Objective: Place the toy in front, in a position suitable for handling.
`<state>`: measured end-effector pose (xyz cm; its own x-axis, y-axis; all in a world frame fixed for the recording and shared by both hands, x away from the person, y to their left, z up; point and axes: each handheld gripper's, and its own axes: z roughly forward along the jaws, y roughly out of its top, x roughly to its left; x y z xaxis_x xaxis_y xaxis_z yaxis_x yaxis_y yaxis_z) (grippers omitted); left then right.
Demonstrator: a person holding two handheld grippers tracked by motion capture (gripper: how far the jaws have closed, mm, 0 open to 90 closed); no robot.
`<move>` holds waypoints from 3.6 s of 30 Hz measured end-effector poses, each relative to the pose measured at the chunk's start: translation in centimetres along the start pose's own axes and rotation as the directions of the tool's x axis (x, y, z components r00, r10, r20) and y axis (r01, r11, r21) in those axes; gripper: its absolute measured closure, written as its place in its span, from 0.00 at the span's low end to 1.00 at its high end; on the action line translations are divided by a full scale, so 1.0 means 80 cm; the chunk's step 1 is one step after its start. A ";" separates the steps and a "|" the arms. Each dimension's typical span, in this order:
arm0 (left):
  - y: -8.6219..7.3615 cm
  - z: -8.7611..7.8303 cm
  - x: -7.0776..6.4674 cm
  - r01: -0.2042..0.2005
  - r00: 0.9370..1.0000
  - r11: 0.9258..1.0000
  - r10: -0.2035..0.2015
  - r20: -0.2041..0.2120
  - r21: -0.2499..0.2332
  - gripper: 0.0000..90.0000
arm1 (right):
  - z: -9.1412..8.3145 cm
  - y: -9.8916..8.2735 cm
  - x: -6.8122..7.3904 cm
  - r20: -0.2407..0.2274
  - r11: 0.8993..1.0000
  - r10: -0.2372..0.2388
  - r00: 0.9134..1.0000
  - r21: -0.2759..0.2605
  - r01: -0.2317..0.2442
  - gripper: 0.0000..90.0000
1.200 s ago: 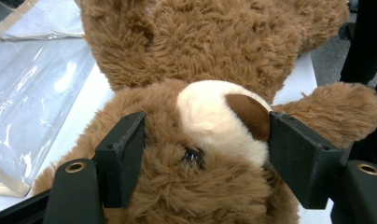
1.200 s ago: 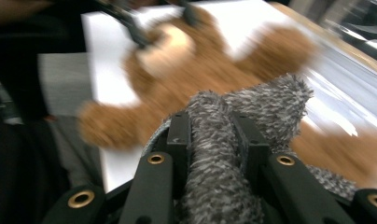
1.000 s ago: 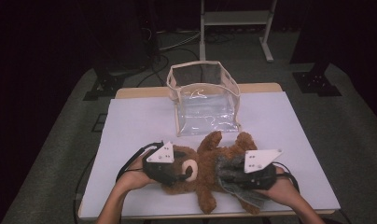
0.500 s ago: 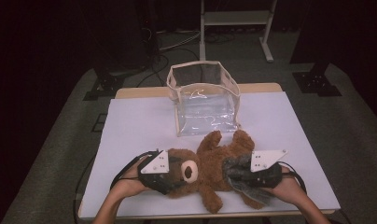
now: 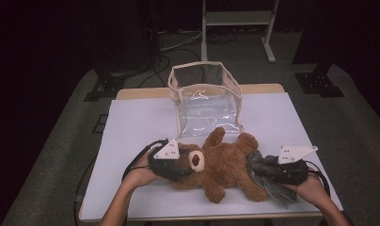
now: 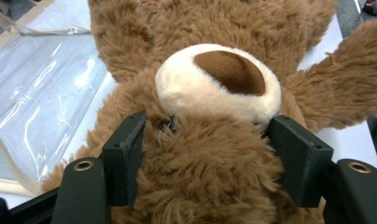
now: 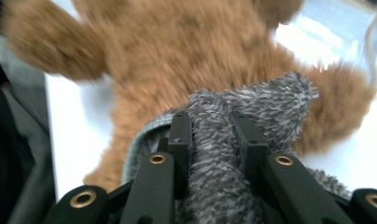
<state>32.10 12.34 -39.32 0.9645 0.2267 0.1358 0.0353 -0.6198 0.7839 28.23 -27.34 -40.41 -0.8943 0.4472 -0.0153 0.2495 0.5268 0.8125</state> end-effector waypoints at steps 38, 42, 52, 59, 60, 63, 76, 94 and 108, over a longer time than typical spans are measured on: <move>-0.007 -0.002 0.000 0.016 1.000 1.000 -0.016 0.020 -0.017 0.37 | 0.024 0.026 0.023 -0.117 0.994 -0.067 0.991 -0.097 0.056 0.79; -0.006 -0.002 -0.001 0.010 1.000 1.000 -0.009 0.022 -0.015 0.37 | 0.010 -0.006 0.023 -0.094 0.998 -0.025 0.995 -0.062 0.019 0.79; -0.005 -0.002 0.000 0.014 1.000 1.000 -0.014 0.025 -0.008 0.37 | -0.021 -0.005 0.018 -0.070 0.993 -0.002 0.998 -0.118 -0.007 0.79; -0.005 -0.004 -0.002 0.003 1.000 1.000 -0.003 0.029 -0.004 0.37 | 0.006 0.035 0.007 -0.092 0.991 -0.065 0.994 -0.125 0.053 0.79; -0.005 -0.005 -0.002 0.008 1.000 1.000 -0.008 0.028 -0.006 0.36 | 0.012 0.034 0.005 -0.100 0.992 -0.060 0.993 -0.115 0.048 0.79; -0.003 -0.008 -0.001 0.015 0.999 1.000 -0.014 0.031 -0.007 0.33 | 0.027 0.021 0.002 -0.125 0.995 -0.042 0.991 -0.099 0.030 0.79; 0.016 -0.009 -0.003 0.022 0.992 0.999 -0.016 0.129 -0.046 0.37 | 0.025 0.013 0.033 -0.113 0.993 -0.079 0.990 -0.098 0.067 0.79; 0.016 -0.003 -0.016 -0.032 0.994 0.999 0.030 0.109 0.019 0.37 | 0.029 0.060 0.018 -0.116 0.985 -0.126 0.985 -0.131 0.110 0.79; 0.014 -0.002 -0.016 -0.032 0.993 0.999 0.030 0.116 0.016 0.37 | 0.005 0.069 0.004 -0.069 0.984 -0.124 0.990 -0.133 0.114 0.79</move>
<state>30.86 11.44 -38.52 0.9889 0.1196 0.0880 0.0087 -0.6384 0.7697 29.49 -24.00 -36.15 -0.9420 0.3270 -0.0756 0.0940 0.4733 0.8759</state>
